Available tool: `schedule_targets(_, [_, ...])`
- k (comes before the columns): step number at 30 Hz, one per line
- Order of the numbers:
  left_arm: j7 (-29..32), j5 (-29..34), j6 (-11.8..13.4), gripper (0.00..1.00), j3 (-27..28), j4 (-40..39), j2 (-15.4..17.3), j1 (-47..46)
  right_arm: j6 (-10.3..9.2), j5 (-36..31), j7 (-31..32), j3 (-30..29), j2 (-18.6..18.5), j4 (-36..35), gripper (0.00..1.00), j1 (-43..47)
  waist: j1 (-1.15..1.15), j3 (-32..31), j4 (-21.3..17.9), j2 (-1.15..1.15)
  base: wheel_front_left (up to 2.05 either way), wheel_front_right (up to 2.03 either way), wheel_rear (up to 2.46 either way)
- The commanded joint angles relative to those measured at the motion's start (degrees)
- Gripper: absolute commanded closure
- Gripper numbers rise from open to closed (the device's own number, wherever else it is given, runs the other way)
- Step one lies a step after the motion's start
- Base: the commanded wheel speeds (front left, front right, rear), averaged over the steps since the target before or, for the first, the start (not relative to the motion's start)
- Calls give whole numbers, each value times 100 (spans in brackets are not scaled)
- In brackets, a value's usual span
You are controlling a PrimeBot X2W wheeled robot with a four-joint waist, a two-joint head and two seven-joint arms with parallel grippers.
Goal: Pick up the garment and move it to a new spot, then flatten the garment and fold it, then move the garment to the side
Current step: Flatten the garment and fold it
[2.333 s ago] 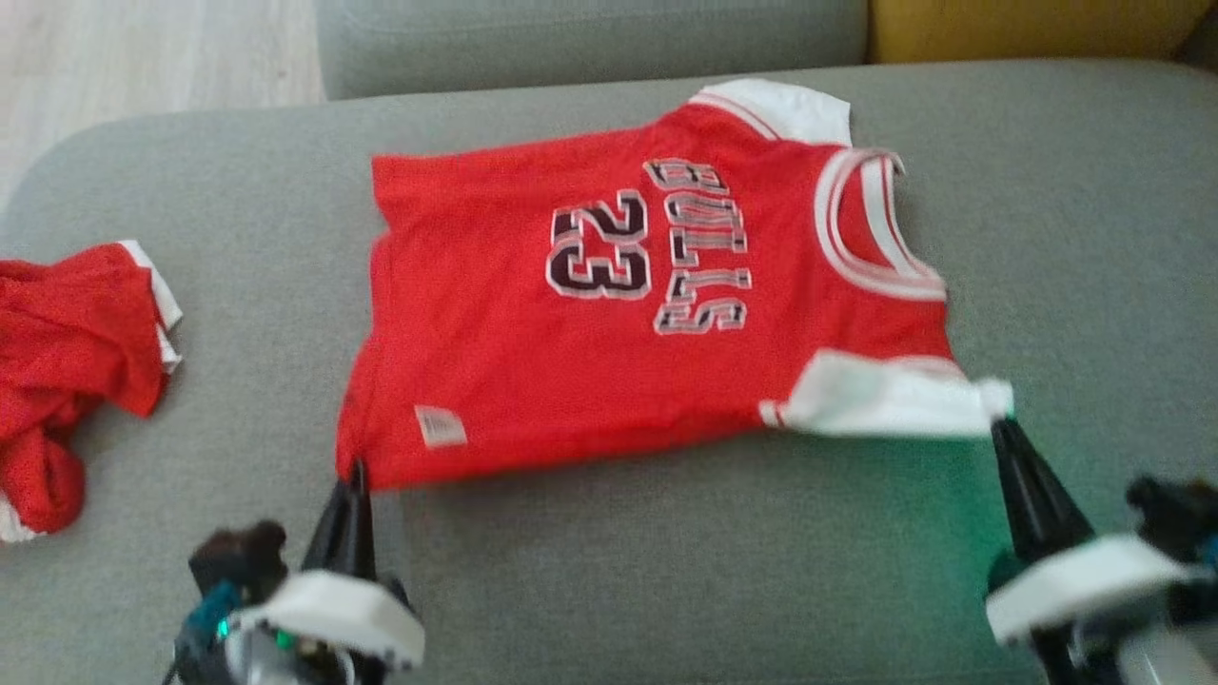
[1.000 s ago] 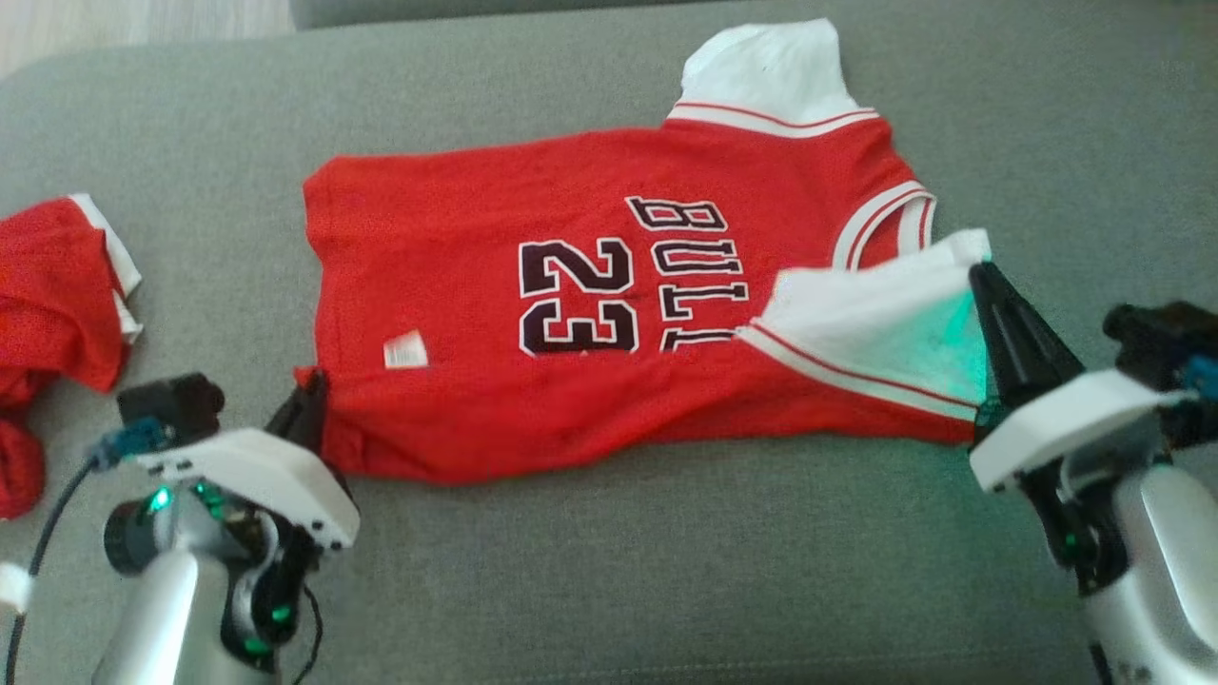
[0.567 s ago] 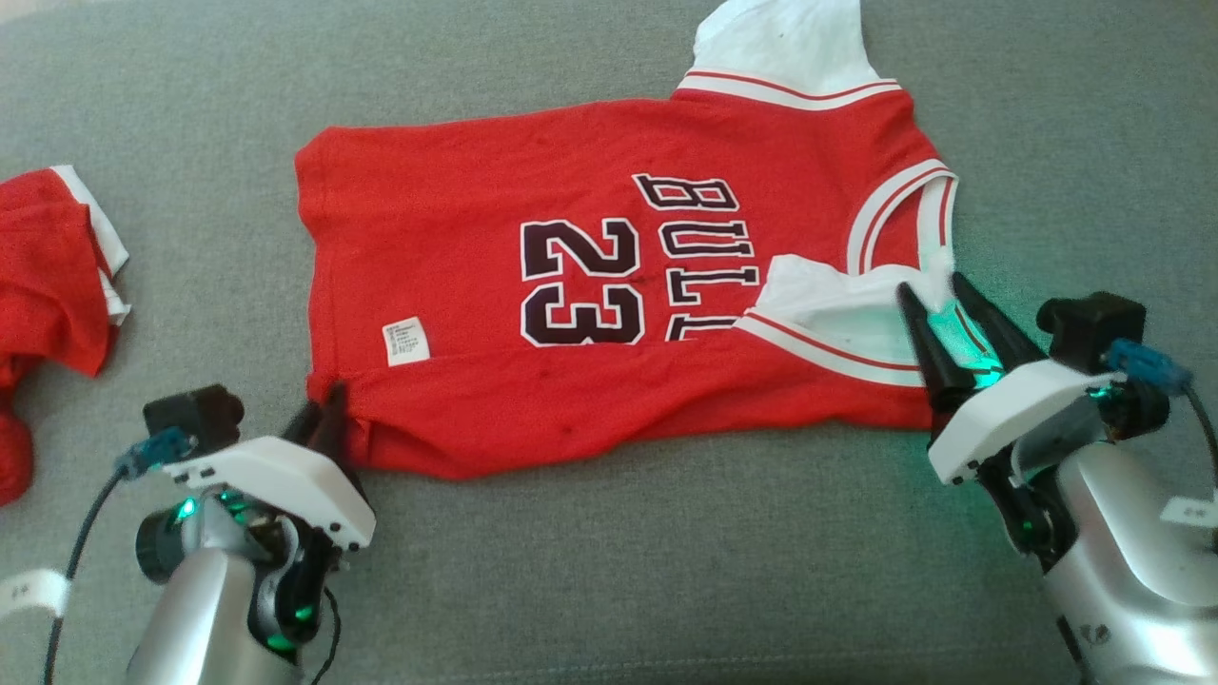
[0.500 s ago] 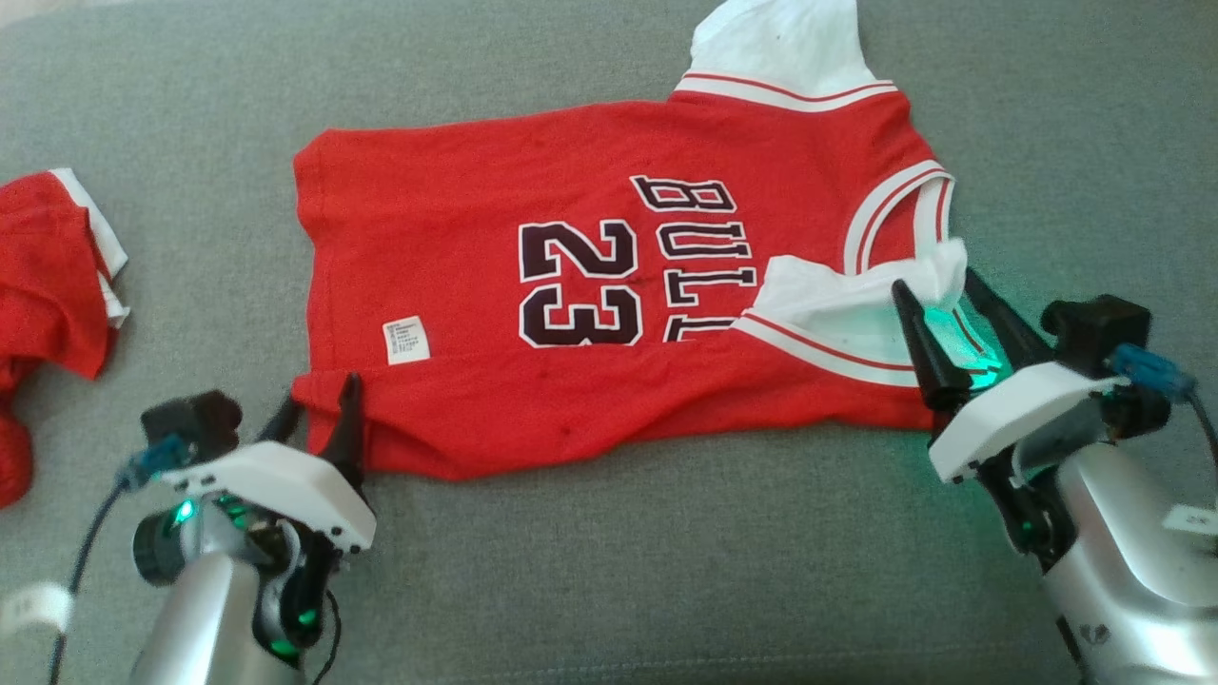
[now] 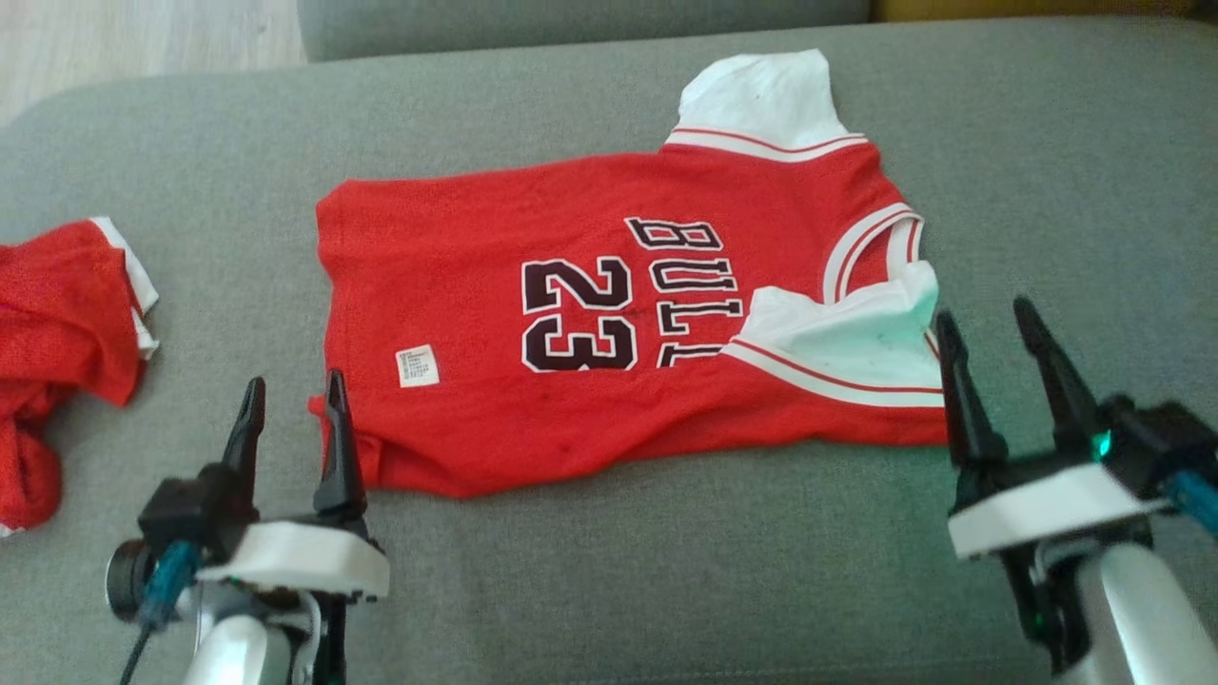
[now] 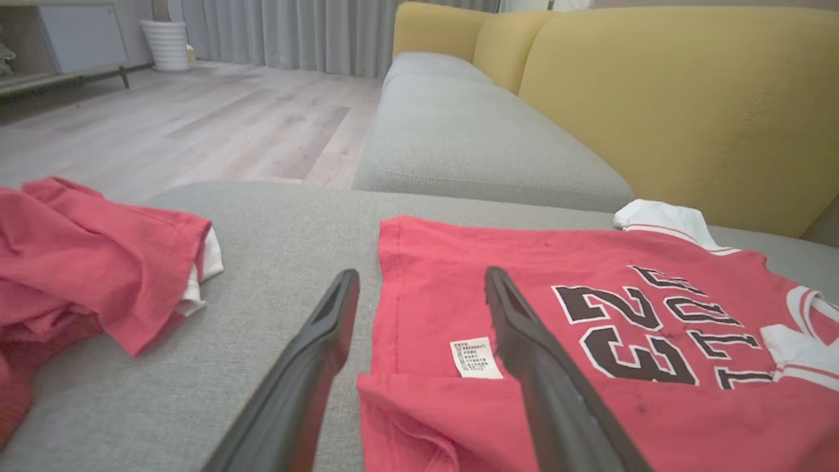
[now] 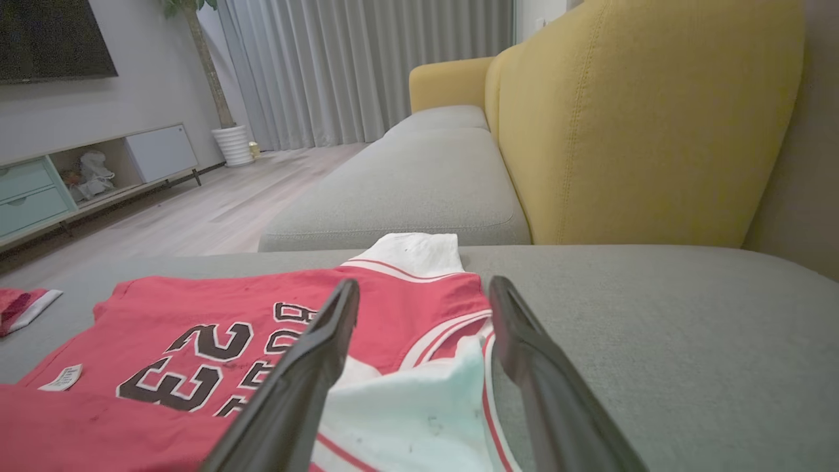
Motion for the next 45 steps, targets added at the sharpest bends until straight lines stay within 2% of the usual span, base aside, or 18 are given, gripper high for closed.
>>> schedule_targets(1, [-61,96,72,0,154,-340,118,47,42,-135,130,-1,69,-438,0,163,0,-90,-25,0,0,0,0])
schedule_targets(5, [-67,255,183,0,104,-565,156,377,42,-325,458,-246,319,-1022,0,749,0,-214,-19,0,0,0,0])
schedule_targets(11, [93,336,209,0,-11,-587,258,691,42,-422,747,-422,495,-1461,0,1237,0,-312,-36,0,0,0,0])
schedule_targets(30, [191,256,217,0,-96,-462,305,594,42,-388,882,-384,551,-1413,0,1294,0,-256,-47,0,0,0,0])
schedule_targets(36, [312,36,-45,0,-198,-48,227,201,42,-298,880,-582,588,-845,0,1016,0,-33,28,0,0,0,0])
schedule_targets(45, [898,-407,-484,0,-248,1614,94,-871,42,-230,850,-771,485,1132,0,-111,0,494,123,0,0,0,0])
